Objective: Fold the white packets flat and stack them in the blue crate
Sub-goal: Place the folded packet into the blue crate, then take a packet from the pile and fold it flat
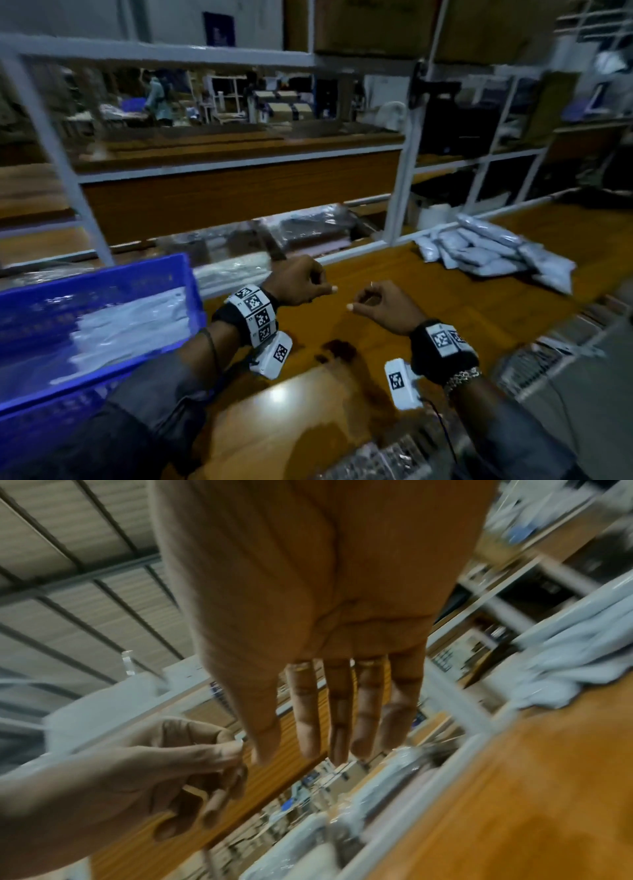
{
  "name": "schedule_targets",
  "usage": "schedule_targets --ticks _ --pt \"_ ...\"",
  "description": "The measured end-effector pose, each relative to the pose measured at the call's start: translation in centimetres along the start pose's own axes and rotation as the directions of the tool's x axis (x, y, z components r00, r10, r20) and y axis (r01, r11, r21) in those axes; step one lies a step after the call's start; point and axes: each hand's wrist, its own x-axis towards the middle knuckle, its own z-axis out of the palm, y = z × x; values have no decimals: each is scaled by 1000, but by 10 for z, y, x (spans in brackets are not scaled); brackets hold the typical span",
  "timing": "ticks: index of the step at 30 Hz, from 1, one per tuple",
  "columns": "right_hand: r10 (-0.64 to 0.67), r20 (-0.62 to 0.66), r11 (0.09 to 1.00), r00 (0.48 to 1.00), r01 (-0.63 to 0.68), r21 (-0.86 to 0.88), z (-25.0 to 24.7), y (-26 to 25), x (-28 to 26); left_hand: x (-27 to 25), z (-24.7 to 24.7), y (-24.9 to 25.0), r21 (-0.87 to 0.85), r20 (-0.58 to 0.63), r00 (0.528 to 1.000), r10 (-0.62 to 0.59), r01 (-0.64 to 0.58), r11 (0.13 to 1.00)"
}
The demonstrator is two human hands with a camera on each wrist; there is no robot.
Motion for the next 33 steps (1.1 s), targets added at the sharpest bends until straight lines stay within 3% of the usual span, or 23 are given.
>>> schedule_targets --ticks 3,12,24,33 --pt "50 -131 999 990 -49 13 -32 46 -17 33 48 20 39 -64 998 -10 13 999" --pt "189 -387 982 903 -182 57 -111 155 -32 132 150 71 39 -36 999 23 -21 999" --pt "269 -436 944 859 -324 -56 -200 233 31 294 219 86 -119 -47 983 176 -180 976" --pt "322 -501 922 804 -386 -27 -249 298 83 375 267 89 -167 -22 988 150 -151 974"
